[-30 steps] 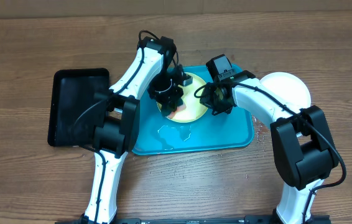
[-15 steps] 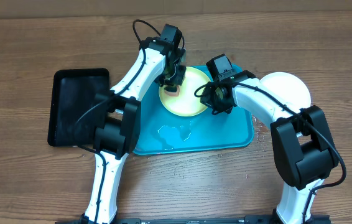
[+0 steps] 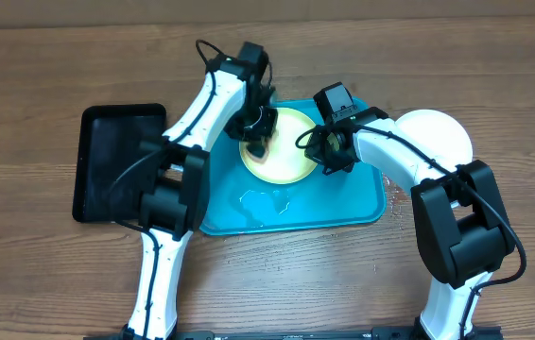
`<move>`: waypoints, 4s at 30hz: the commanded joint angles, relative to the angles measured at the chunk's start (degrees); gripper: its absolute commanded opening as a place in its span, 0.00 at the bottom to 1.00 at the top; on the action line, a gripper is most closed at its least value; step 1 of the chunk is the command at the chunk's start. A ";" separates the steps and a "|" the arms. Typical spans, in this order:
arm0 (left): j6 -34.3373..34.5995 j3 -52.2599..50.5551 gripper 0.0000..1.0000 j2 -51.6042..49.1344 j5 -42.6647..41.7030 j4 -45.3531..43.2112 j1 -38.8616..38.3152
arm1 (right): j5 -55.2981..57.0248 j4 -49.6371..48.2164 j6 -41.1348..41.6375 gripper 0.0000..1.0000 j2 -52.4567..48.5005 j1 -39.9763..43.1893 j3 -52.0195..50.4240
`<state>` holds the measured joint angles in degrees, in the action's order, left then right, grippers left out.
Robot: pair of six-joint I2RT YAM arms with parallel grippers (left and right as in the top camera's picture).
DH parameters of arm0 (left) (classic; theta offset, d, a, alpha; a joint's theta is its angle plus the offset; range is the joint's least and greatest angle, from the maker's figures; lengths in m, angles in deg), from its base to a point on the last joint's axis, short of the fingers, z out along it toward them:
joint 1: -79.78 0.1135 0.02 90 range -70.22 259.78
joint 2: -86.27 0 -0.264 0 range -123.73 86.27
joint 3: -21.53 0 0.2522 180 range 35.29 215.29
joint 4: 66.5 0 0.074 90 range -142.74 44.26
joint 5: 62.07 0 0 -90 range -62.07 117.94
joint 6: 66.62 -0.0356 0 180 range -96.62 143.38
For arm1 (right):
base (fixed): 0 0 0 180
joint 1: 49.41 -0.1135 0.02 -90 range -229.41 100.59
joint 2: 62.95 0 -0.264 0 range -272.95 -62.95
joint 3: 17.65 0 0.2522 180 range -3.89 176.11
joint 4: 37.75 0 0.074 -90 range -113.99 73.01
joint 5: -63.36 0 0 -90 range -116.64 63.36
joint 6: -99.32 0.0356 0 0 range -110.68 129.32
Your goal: Clean dirty plates on tray and stack at the side
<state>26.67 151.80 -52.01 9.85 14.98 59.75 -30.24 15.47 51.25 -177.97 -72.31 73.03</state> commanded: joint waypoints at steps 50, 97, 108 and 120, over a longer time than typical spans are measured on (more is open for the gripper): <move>14.95 34.60 0.04 -1.11 23.10 23.50 3.89 | 58.95 18.29 -9.90 0.04 22.01 -19.61 0.09; 14.93 34.60 0.04 -1.11 22.93 23.34 3.89 | 13.57 20.81 -11.96 0.04 23.04 -6.64 0.09; 14.93 34.60 0.04 -1.11 22.93 23.17 3.89 | -4.02 18.80 -19.02 0.04 20.31 31.82 -0.04; 14.91 34.60 0.04 -1.11 22.93 23.32 3.89 | -0.92 15.65 -19.78 0.04 7.04 42.21 -0.04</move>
<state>42.50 186.70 -53.30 33.26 38.15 64.01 -31.16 31.34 32.80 -169.86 -30.26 72.77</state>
